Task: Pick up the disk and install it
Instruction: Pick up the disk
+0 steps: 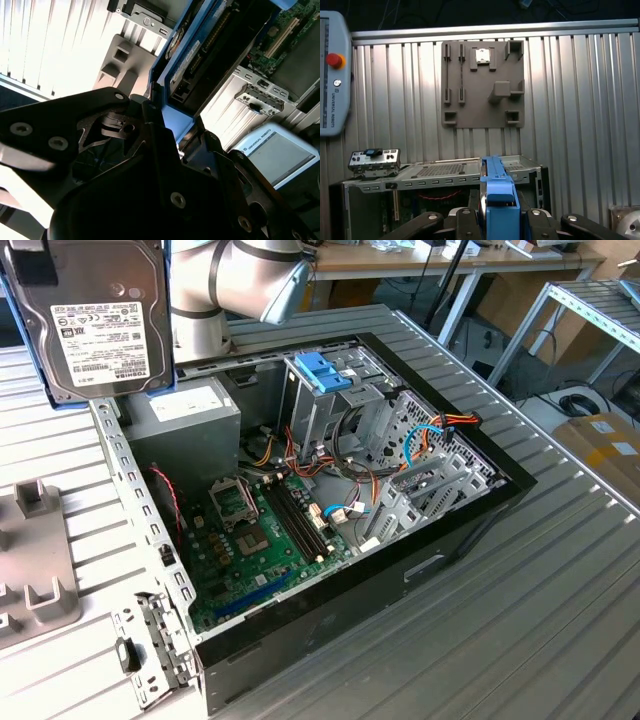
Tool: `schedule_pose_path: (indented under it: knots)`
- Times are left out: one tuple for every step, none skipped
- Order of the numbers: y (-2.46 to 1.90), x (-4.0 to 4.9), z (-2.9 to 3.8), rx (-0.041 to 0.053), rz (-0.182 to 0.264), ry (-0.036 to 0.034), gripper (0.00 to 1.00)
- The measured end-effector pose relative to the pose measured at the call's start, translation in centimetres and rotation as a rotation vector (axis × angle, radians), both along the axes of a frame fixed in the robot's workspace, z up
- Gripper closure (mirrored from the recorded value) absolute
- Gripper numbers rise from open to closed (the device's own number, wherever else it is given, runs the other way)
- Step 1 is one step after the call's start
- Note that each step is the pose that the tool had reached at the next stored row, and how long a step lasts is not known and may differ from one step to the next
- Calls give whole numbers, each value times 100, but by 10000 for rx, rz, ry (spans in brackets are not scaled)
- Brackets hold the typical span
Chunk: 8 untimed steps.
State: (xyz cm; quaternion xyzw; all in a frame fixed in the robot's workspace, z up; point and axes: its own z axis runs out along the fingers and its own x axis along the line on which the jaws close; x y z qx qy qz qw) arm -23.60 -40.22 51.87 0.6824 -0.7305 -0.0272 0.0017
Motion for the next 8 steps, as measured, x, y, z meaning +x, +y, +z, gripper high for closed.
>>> schedule_pose_path:
  knots:
    - [0,7,-1,-1,1,-1,63]
    - [0,15,-1,-4,1,0,63]
    - [0,26,-1,-6,0,0,63]
    - [0,37,-2,-9,0,0,63]
    - [0,50,-2,-13,0,0,63]
    - [0,63,-3,-17,0,0,63]
    - [0,70,-3,-19,0,0,63]
    - [0,76,-3,-20,0,0,63]
